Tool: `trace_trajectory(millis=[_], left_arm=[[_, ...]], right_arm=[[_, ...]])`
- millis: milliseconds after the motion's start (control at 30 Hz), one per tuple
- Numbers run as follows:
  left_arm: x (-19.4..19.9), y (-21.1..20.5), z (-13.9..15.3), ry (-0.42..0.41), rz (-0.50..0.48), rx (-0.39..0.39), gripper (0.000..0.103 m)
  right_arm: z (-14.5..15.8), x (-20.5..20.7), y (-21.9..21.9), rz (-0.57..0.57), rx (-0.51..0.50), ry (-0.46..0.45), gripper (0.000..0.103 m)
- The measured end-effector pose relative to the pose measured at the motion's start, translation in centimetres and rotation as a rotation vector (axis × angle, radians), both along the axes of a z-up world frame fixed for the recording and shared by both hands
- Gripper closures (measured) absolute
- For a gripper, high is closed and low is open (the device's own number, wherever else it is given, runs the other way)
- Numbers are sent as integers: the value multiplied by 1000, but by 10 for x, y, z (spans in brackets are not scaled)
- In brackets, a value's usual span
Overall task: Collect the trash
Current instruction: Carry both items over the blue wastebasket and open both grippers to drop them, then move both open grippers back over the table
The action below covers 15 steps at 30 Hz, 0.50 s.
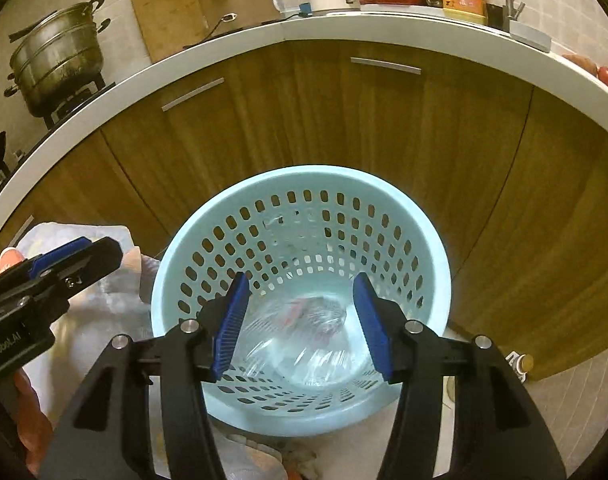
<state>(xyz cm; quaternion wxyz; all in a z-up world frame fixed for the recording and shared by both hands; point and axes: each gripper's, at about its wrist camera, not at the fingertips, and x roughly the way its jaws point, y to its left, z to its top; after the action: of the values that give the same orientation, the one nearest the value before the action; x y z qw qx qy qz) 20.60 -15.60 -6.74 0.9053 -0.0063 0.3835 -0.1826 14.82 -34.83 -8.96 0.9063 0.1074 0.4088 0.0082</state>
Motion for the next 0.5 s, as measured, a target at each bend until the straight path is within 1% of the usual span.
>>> trace_trajectory(millis=[133,267,400,500], left_arm=[[-8,8,6,-13,13,-12,48],[-21,19,16,-34,32,-24,48],[-44,39,32,-78,72,-36,48],[-64,61,45,-111,112,-42,48]], right_arm=[[6,-3,-1,1,3,-10,52],[19,-13,4,11,4,-38,52],[38,-25,17,37,13,-77,52],[58,-38,37,85,23,-125,52]])
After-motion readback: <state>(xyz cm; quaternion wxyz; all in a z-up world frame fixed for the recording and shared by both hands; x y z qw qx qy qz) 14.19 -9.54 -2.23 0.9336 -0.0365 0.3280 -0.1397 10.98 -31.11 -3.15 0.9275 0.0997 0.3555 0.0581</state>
